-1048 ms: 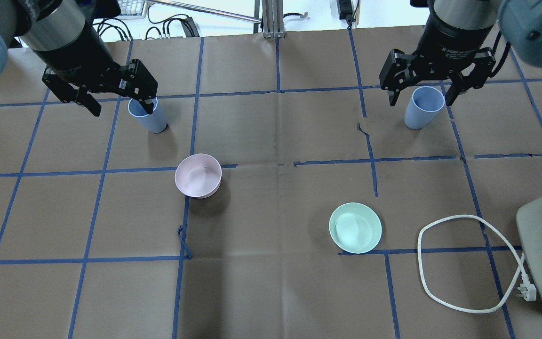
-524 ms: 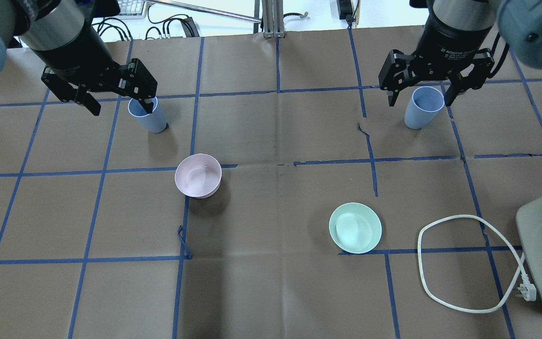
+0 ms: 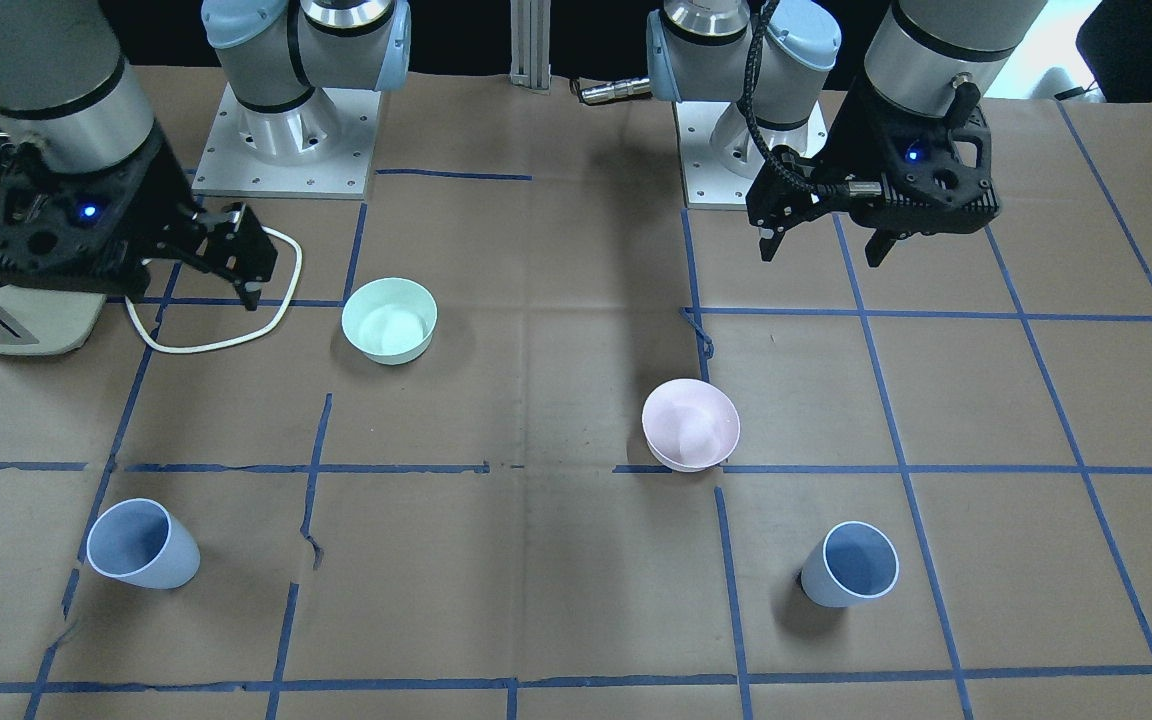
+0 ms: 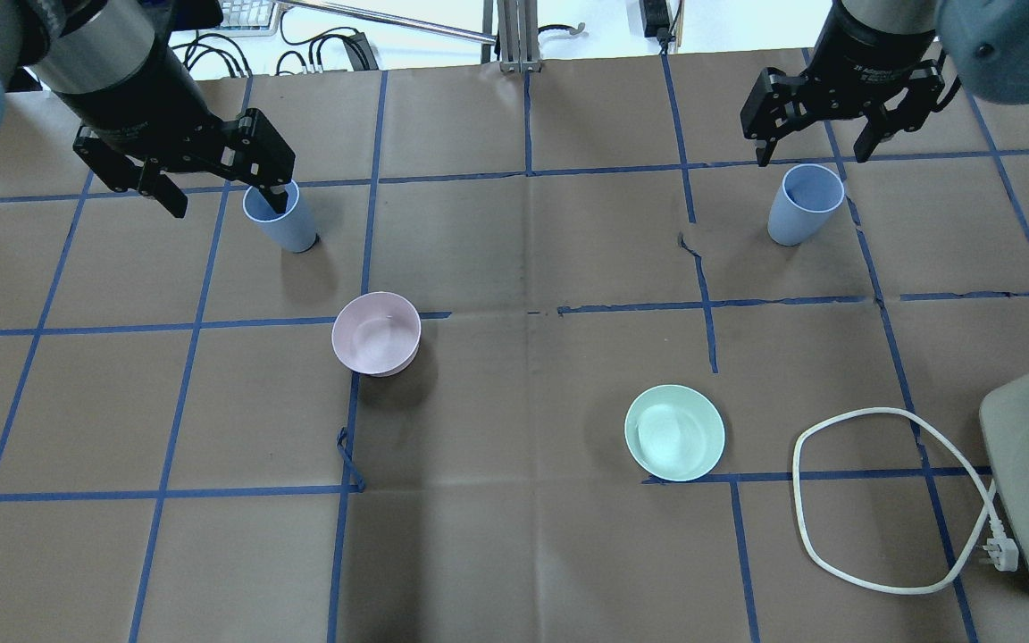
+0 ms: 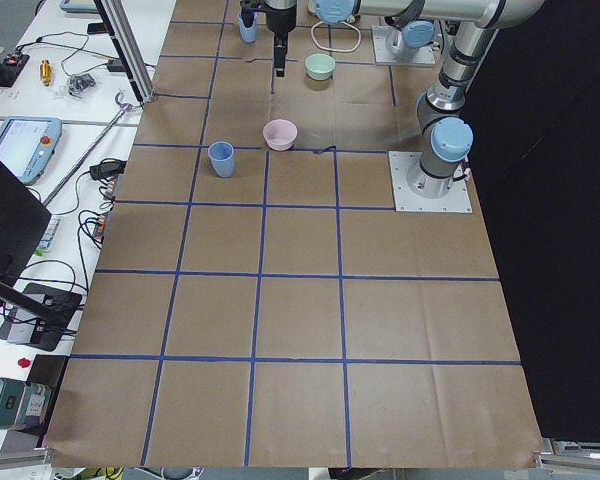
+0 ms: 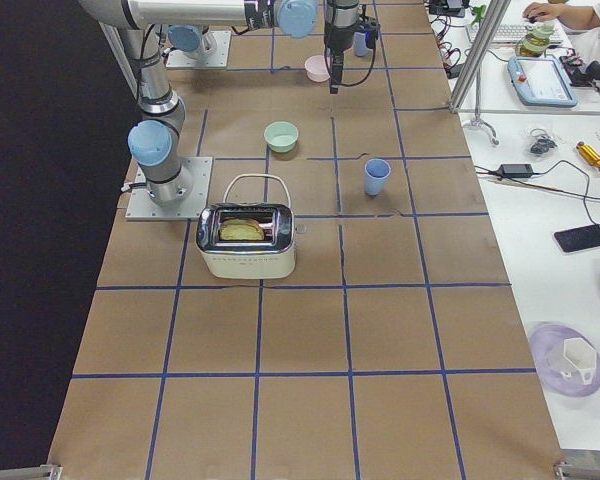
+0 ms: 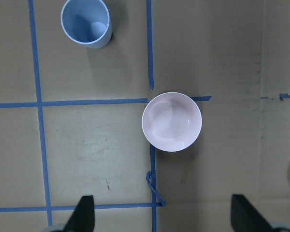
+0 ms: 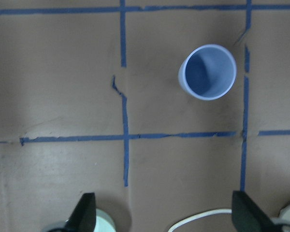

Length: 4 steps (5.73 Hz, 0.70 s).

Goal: Stack blue cups with both arms

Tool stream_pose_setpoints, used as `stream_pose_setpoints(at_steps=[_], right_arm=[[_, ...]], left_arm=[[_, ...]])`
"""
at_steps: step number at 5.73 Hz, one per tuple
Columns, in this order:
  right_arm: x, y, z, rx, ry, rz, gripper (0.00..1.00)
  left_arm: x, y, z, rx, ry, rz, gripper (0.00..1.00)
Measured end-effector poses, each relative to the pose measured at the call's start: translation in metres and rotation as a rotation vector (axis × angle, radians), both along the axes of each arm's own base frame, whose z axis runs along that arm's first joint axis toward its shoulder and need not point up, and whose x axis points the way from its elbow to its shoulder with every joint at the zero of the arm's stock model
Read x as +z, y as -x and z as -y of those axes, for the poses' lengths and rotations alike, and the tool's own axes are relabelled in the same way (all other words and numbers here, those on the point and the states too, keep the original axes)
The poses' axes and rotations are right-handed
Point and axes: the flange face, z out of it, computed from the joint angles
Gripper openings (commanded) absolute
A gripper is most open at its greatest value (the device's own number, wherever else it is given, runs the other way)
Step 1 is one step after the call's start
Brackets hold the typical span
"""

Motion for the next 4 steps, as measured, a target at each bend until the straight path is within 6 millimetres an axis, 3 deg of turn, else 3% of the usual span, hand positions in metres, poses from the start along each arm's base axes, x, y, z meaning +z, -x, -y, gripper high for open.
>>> stream_pose_setpoints(at_steps=[2, 4], right_arm=[[-0.022, 0.068, 0.069, 0.058, 0.005, -0.007, 1.0], [-0.057, 0.116, 0.093, 0.09, -0.034, 0.005, 1.0]], left_arm=[[0.001, 0.0, 0.0, 0.001, 0.001, 0.0, 0.99], [0.001, -0.001, 0.001, 0.002, 0.003, 0.0, 0.99]])
